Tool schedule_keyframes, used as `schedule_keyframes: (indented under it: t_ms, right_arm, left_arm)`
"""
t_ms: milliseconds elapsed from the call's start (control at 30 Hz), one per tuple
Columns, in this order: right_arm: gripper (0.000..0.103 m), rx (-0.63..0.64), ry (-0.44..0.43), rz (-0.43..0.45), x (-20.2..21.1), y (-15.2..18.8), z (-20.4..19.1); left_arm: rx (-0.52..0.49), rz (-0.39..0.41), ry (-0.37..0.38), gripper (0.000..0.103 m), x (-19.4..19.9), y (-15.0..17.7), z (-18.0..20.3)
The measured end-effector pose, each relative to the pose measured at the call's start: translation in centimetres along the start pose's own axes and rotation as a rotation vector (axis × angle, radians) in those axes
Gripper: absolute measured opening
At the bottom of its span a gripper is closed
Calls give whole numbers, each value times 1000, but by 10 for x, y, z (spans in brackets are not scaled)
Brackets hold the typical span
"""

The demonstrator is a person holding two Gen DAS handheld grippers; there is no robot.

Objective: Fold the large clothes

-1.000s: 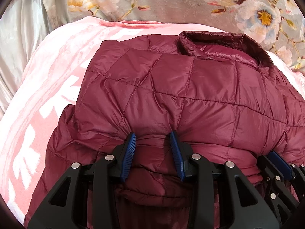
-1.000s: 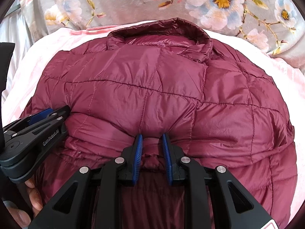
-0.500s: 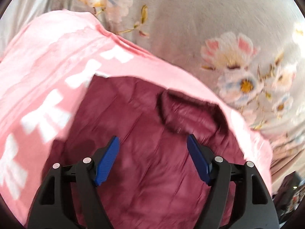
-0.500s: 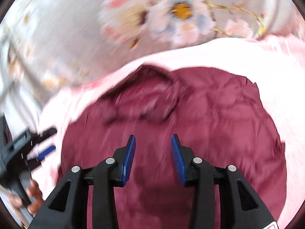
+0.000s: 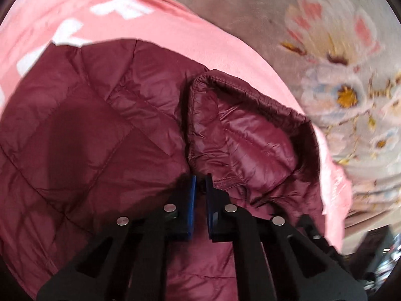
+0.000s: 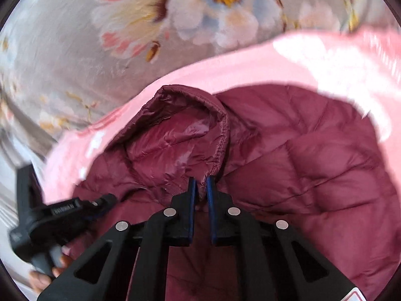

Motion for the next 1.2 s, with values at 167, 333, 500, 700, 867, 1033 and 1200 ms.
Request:
schedule_keyframes:
  t_ms: [167, 333, 500, 700, 867, 1033, 1200]
  right_arm:
    - [8, 63, 104, -33, -16, 7, 6]
    - [7, 83, 139, -53, -32, 13, 15]
    - [7, 88, 143, -49, -35, 12, 14]
    - [6, 69, 111, -44, -32, 11, 17]
    - [17, -4, 38, 36, 1, 4, 20]
    - [31, -90, -110, 127, 32, -41, 12]
    - [31, -263, -284, 161, 20, -79, 17]
  left_arm:
    - [-37, 6, -82, 0, -14, 4, -12]
    - [-106, 50, -126, 0, -17, 9, -10]
    - [-138, 89, -145, 0, -14, 13, -7]
    - [-97, 150, -38, 0, 8, 13, -9]
    - [-60, 206, 50, 3, 54, 3, 2]
    - [61, 234, 97, 48, 68, -42, 10]
    - [185, 163, 161, 48, 42, -73, 15]
Point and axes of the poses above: each gripper's, at about its wrist camera, not at the fingertips, and x roughly against the way its jaws point, z to its right, y to its underside, the point moved 9 cm from there along -x, roughly the way its jaws point, and after that the axes turned 14 degrees about -z, right-handed, at the moved point
